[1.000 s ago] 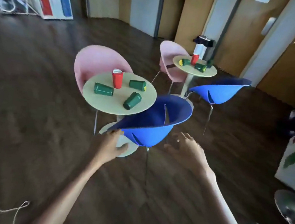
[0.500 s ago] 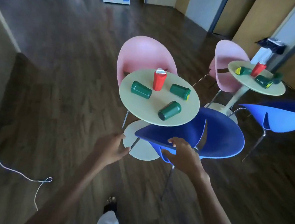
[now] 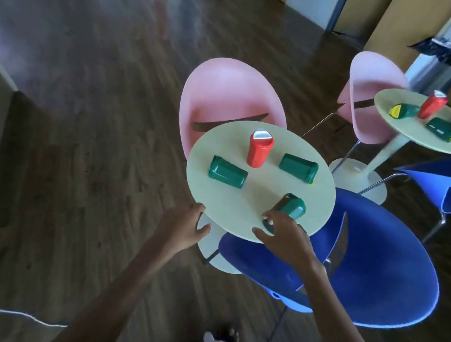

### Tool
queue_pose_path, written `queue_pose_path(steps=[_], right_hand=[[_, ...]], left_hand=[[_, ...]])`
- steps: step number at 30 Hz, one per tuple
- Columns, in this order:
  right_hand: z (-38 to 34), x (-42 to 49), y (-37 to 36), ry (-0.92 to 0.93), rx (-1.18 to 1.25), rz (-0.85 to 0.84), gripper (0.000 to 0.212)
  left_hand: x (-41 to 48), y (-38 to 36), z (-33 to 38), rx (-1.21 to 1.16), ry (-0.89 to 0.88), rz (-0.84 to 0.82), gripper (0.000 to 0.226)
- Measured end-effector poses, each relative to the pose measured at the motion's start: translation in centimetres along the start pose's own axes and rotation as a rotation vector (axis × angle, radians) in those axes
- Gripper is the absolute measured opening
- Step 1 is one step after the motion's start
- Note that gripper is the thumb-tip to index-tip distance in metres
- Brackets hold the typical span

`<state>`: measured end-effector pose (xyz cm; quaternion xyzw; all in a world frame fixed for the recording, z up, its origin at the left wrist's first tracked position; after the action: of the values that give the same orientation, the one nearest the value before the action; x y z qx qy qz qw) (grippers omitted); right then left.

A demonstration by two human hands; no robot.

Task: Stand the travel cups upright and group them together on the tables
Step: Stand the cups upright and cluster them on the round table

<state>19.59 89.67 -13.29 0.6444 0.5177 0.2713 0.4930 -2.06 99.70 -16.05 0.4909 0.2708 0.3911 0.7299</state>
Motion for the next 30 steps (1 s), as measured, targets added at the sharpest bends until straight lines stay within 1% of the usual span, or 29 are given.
queue_pose_path(steps=[2, 5, 7, 10, 12, 16, 19, 20, 23, 25, 27, 30], right_hand=[[0.1, 3.0, -0.3, -0.019, 0.025, -0.024, 0.045], [0.5, 8.5, -0.9, -0.012, 0.077, -0.080, 0.045], [0.9, 12.6, -1.3, 0.001, 0.122, -0.129, 0.046], [1.6, 18.7, -2.3, -0.007, 0.180, -0.227, 0.049], [1.9, 22.2, -3.1, -0.005, 0.200, -0.292, 0.050], [2.4, 27.7, -4.5, -0.007, 0.201, -0.403, 0.059], [2.6, 30.5, -5.8, -0.020, 0.218, -0.481, 0.064], [2.5, 31.2, -6.2, -0.028, 0.224, -0.509, 0.065], [2.6, 32.7, -7.4, -0.091, 0.236, -0.610, 0.062], [2.9, 33.3, -8.1, -0.085, 0.233, -0.668, 0.051], [3.3, 33.5, -8.7, -0.079, 0.256, -0.684, 0.041], [3.8, 33.5, -9.0, -0.088, 0.315, -0.653, 0.038]], left_hand=[[2.8, -1.0, -1.0, -0.037, 0.006, -0.023, 0.048], [7.3, -2.8, -2.3, -0.130, 0.087, -0.085, 0.053], [10.0, -4.6, -3.0, -0.235, 0.172, -0.138, 0.056], [13.5, -7.4, -3.7, -0.453, 0.356, -0.180, 0.056], [15.5, -9.2, -4.2, -0.574, 0.501, -0.173, 0.057], [18.6, -11.5, -5.1, -0.901, 0.775, -0.101, 0.061], [20.8, -12.4, -5.7, -1.188, 0.893, -0.033, 0.055], [21.5, -12.5, -5.8, -1.262, 0.924, -0.020, 0.051], [23.0, -13.2, -6.2, -1.389, 0.972, -0.012, 0.034], [23.6, -13.5, -6.4, -1.463, 0.982, -0.010, 0.035], [23.8, -13.8, -6.8, -1.500, 0.985, -0.015, 0.034], [24.1, -13.7, -7.2, -1.527, 0.953, -0.002, 0.032]])
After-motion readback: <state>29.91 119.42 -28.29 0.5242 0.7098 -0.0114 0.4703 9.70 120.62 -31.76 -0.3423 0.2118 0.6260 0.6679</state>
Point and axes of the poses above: each hand's wrist, its own x-axis towards the middle knuckle, its own y-axis out of the back of the hand, z = x × y, the point moved 2 cm from there along x, towards the middle knuckle, and after that the axes turned 2 degrees about -x, right-handed, at the moved point
